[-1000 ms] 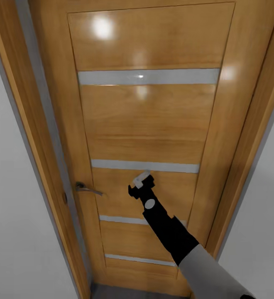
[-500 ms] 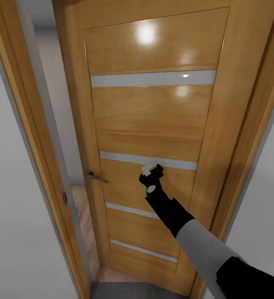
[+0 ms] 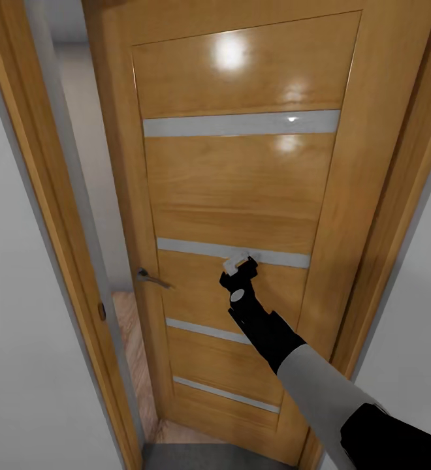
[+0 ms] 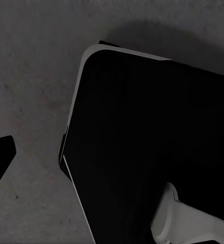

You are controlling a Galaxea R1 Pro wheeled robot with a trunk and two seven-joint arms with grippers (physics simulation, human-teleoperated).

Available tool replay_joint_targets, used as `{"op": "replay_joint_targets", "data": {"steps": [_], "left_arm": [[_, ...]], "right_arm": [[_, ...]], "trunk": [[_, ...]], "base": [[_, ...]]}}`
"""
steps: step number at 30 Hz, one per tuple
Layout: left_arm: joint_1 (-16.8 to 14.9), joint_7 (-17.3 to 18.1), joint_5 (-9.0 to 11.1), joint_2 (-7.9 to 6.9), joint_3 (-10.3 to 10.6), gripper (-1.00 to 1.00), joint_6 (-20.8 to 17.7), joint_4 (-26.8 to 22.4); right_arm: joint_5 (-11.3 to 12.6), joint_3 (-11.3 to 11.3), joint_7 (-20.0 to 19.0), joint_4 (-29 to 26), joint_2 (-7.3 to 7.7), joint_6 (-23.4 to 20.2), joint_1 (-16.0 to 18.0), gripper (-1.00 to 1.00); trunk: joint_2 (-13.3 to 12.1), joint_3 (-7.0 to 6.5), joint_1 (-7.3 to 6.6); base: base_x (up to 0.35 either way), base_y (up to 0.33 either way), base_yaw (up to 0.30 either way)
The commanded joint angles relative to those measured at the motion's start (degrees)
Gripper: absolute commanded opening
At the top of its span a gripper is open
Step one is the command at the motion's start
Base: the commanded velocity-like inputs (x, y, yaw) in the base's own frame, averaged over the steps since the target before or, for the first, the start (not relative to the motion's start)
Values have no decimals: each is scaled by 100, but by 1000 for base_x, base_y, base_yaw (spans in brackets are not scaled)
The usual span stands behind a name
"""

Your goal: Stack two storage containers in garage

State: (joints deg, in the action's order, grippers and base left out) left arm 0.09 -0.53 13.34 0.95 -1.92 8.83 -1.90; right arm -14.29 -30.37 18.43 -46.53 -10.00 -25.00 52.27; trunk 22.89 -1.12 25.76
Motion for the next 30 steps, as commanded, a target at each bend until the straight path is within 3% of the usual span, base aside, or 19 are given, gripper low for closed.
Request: {"op": "replay_joint_targets", "data": {"steps": [1, 16, 25, 30], "left_arm": [[1, -7, 10, 2, -17, 100, 13, 1], [3, 0, 4, 2, -10, 100, 13, 5], [1, -3, 2, 2, -10, 100, 13, 5], [0, -3, 3, 2, -10, 100, 13, 5]], "right_arm": [[-48, -13, 12, -3, 0, -56, 3, 100], [-48, -43, 37, 2, 0, -70, 3, 100], [-94, -43, 80, 7, 0, -547, 15, 100], [-36, 36, 142, 887, 0, -657, 831, 100]], "trunk": [[3, 2, 2], [3, 2, 2], [3, 2, 2], [3, 2, 2]], "base": [[109, 0, 0], [291, 0, 0], [156, 0, 0], [4, 0, 0]]}}
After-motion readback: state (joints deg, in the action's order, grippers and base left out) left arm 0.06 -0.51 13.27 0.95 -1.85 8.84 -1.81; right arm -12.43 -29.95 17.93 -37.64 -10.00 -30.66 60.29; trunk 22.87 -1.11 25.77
